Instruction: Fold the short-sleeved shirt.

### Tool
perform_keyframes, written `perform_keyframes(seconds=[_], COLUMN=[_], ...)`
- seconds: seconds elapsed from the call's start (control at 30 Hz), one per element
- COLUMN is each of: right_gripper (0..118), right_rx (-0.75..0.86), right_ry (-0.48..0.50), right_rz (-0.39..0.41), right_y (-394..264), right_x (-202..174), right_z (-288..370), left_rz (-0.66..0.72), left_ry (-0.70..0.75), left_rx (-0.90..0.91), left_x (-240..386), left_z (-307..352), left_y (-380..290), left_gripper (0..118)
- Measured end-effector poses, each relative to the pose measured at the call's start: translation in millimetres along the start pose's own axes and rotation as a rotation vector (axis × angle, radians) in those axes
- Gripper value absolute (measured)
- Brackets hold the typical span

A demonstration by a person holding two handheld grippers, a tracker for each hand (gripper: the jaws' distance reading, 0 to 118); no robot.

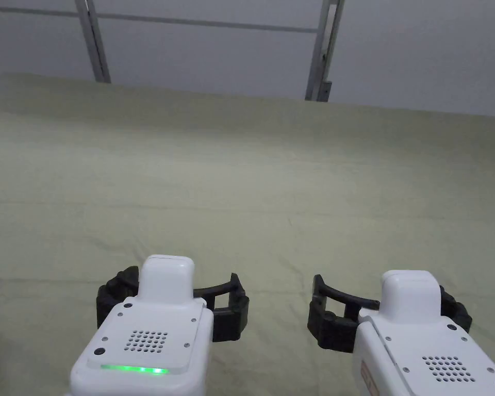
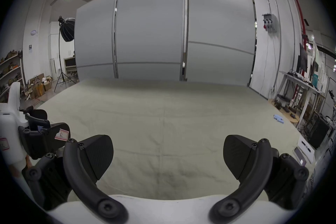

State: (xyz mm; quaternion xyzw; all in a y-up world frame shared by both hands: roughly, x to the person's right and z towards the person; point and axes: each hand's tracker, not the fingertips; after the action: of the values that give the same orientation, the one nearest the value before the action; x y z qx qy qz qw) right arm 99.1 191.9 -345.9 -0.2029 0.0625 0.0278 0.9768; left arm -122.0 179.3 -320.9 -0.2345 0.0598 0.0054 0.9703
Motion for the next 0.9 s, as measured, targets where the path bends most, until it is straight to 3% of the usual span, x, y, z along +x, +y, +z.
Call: perform_keyframes(seconds=[0.47, 0.77, 0.83, 0.9], right_gripper=[118, 118, 118, 118], right_rx=[-0.327, -0.530, -0.581, -0.466], right_ry=[-0.019, -0.034, -0.026, -0.024], right_rz=[-0.031, -0.006, -0.017, -0.038], right_y=[-62.8, -98.5, -110.5, -116.6], right_x=[9.8, 7.4, 7.1, 9.8], right_z=[-97.0, -149.0, -155.4, -148.3], left_rz=[0.025, 0.022, 0.050, 0.052], left_ry=[0.040, 0.074, 0.061, 0.057], left_rx=[-0.306, -0.497, -0.460, -0.427], left_x=[-6.1, -1.4, -2.9, -4.9], left_z=[-97.3, -146.4, -148.8, -144.0], left_y=[-45.8, -85.1, -97.3, -100.1], left_gripper=[118, 118, 118, 118])
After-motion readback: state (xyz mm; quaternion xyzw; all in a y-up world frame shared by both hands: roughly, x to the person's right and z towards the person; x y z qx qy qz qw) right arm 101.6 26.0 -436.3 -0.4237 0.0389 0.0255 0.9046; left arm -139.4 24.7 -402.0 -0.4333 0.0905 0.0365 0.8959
